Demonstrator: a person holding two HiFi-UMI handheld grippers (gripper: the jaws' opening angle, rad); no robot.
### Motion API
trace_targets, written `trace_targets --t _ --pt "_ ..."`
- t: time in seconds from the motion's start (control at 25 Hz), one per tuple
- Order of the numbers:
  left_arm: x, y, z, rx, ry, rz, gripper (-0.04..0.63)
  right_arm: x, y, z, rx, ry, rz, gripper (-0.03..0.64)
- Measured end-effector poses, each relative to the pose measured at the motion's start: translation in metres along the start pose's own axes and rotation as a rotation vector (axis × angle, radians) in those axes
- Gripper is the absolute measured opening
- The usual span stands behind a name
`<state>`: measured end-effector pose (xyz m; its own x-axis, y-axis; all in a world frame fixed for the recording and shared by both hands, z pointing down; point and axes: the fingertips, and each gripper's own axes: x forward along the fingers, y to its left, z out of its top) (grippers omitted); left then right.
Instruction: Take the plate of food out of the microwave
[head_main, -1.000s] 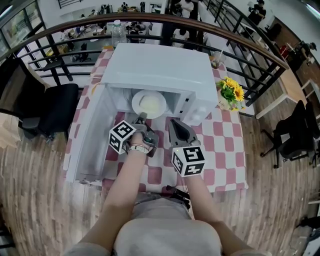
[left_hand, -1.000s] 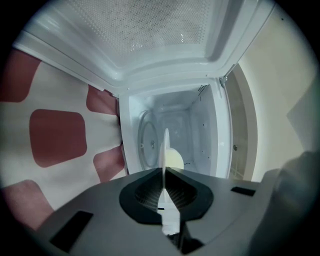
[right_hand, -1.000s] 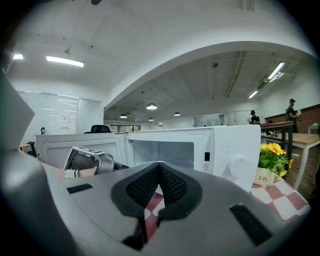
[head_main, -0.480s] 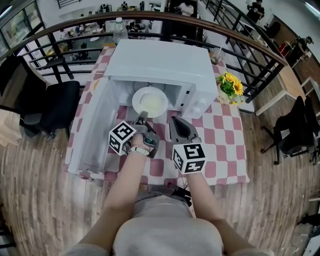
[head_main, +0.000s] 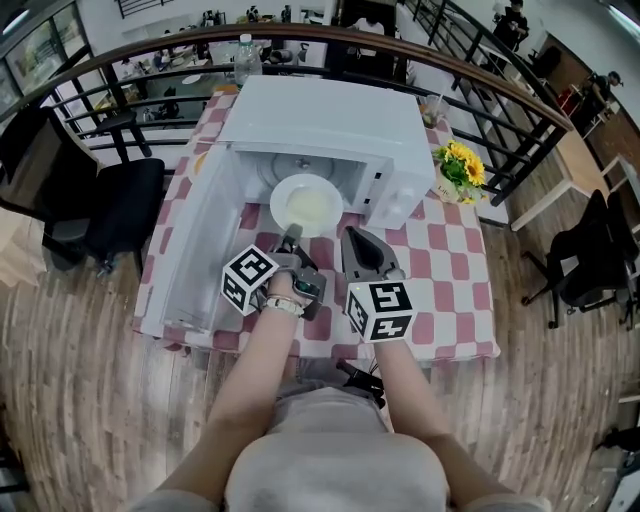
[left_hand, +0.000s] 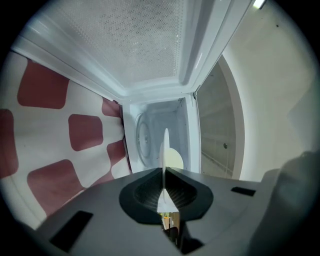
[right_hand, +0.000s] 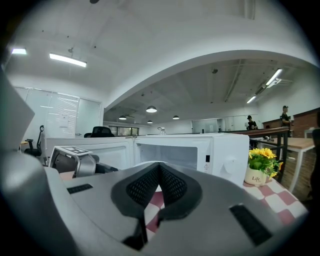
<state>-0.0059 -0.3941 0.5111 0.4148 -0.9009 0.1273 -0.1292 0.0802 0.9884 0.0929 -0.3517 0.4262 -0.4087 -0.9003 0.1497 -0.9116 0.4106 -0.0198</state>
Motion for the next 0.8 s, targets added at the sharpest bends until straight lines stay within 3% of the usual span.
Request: trace_targets --t 0.8 --pt "-0.054 -0.021 -0.016 -0.013 -0.025 -0.051 0.017 -0.030 0.020 -0.001 -0.007 -0.015 0.001 0.021"
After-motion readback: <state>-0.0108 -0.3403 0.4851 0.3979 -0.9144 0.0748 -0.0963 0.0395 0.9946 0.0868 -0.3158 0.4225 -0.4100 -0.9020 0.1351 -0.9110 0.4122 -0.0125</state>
